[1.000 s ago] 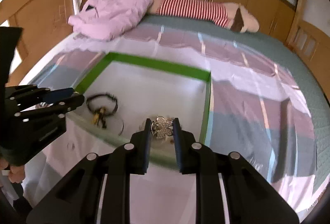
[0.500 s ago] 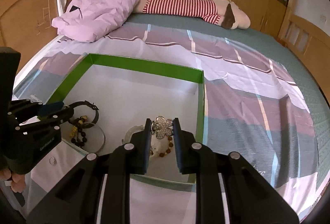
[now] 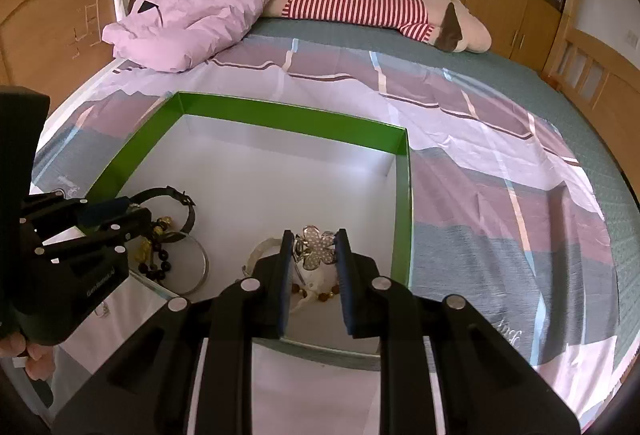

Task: Organize jewelry
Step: 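Carry the charm and ring into the green box and open both tools, then grasp a silver ring with the right tool while the left tool grasps another ring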

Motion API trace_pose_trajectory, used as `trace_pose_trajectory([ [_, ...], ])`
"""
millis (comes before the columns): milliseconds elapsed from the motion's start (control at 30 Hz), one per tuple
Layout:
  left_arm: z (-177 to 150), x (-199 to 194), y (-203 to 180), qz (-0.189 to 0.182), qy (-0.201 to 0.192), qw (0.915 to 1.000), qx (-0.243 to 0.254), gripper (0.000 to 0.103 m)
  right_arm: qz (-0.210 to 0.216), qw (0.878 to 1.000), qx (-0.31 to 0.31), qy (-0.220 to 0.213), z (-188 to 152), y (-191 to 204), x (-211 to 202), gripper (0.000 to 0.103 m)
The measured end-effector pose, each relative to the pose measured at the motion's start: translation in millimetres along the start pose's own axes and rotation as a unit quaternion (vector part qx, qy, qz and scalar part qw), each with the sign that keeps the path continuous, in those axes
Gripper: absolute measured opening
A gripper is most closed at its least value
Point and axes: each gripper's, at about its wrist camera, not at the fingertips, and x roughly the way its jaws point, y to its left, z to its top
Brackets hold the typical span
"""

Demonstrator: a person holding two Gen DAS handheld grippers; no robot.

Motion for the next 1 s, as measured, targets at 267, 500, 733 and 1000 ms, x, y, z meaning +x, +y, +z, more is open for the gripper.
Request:
trace_pose_trajectory([
  [267, -5.6, -0.3, -3.2, 0.005, -0.004, 0.9999, 0.010, 0.021, -0.006, 1.000, -0.006, 0.014, -5.8, -3.0, 5.1, 0.021],
  [500, -5.9, -3.7, -6.5, 0.005, -0.008, 0.9999, 0.012, 0.034, -0.011, 1.000, -0.014, 0.014, -8.4, -2.6, 3.3, 0.041],
  [733, -3.3, -11.3, -6.1, 0.008, -0.019, 0.9997, 0.012, 0.044, -0.007, 1.000, -0.018, 0.007, -7.9, -0.8, -0.1, 0.042],
  [1000, -15.9, -54.0, 29.3, 0.025, -0.022, 0.9994, -0.002, 0.047, 0.143, 0.989, -0.023, 0.007, -23.6, 18.0, -30.5, 0.035],
])
